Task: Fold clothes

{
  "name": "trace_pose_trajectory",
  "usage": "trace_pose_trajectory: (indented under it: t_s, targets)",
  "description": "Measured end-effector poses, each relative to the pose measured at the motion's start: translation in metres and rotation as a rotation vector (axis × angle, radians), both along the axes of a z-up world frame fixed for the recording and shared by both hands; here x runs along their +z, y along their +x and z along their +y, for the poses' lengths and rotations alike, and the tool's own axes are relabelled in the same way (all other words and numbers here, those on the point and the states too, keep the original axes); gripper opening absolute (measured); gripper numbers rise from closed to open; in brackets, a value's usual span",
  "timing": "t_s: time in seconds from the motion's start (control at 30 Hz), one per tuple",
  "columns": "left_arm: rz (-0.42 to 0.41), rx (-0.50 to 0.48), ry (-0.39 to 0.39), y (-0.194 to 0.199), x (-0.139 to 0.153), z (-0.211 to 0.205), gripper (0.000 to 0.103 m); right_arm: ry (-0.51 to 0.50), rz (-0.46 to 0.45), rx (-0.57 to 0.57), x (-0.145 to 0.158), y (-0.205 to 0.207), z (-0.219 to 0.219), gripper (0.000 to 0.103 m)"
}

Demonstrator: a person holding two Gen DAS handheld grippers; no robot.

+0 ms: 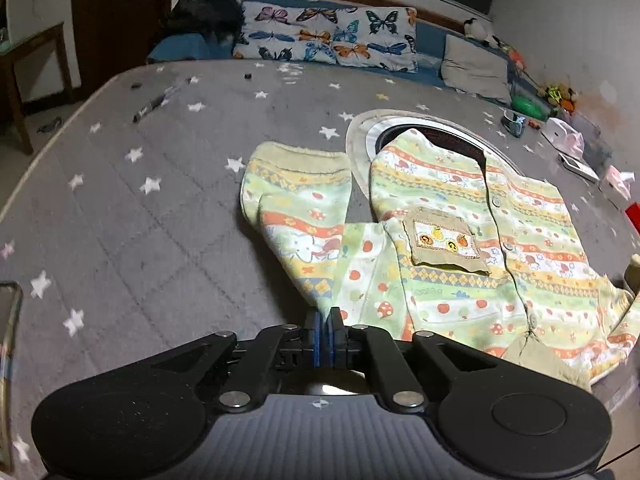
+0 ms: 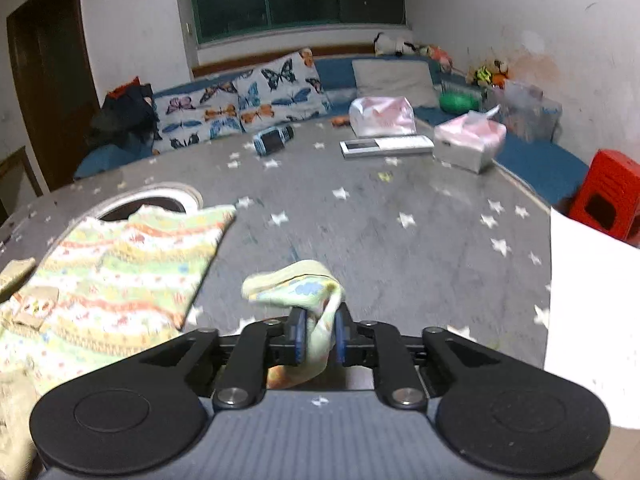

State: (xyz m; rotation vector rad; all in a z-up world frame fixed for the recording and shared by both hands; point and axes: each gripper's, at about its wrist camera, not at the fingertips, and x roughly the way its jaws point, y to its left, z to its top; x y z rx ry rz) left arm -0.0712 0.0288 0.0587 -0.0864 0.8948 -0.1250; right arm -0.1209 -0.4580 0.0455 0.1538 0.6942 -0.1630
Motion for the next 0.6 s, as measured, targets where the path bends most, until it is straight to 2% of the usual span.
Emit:
trace_pose_trajectory:
  t_s: [0.03,0.13,0.2,0.37,0.6]
  targets:
    - [-0.011,-0.011,0.008,-0.001,0.004,0.000,0.007,-0.007,-0.001,-0.002,0.002,-0.004,-0.001,0.020]
    - [-0.049,-0.034,0.029,-0.001,0.015,-0.004,0.018,-0.022,-0.014,-0.017,0.011,-0.013,-0.003,0.025]
    - [-0.073,-0.041,0.035,0.003,0.021,-0.006,0.034,-0.036,-0.027,-0.032,0.020,-0.018,-0.003,0.030]
    - [-0.104,-0.091,0.030,0.024,0.028,-0.023,0.035,-0.063,-0.055,-0.043,0.031,-0.012,-0.004,0.031]
    - [-0.131,-0.141,0.055,0.086,0.015,-0.067,0.035,-0.039,-0.034,0.064,0.020,0.028,0.023,0.031]
